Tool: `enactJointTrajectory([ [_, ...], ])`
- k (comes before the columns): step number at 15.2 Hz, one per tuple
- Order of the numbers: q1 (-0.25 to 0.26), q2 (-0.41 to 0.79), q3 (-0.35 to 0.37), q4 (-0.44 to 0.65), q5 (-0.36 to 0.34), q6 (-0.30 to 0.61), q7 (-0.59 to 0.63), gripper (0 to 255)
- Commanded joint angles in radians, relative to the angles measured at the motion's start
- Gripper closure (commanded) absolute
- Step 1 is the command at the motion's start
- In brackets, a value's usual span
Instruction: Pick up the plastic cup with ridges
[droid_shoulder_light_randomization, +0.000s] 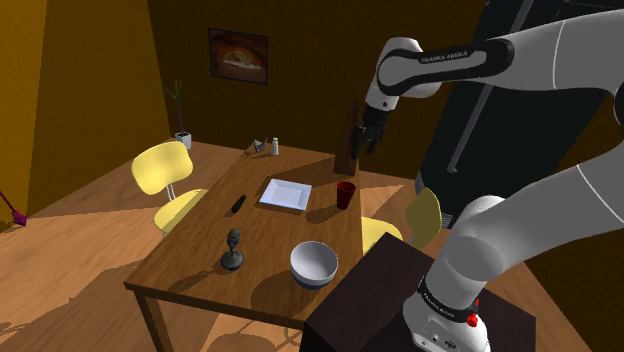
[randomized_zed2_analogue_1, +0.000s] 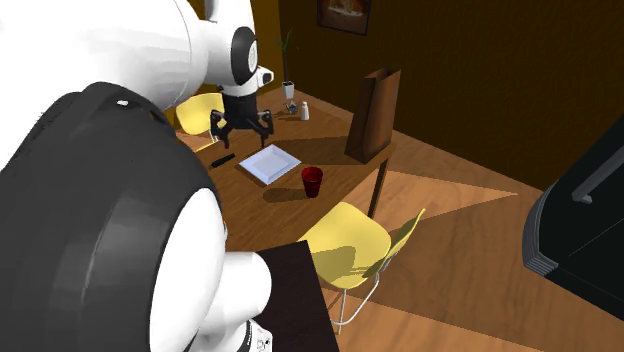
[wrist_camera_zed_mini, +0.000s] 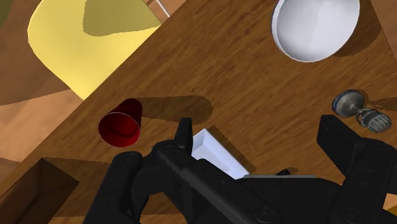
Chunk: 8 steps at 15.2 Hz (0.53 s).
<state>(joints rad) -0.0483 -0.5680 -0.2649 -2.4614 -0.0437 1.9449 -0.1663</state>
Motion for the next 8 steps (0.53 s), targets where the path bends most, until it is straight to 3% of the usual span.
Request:
enactJointTrajectory([
  [1,-0.002,0.063,-0.042,-0.002,0.001,0.064,-0.048,0],
  [8,0.007,0.303,-0.178,0.062,0.068,0.219,-0.236,0],
])
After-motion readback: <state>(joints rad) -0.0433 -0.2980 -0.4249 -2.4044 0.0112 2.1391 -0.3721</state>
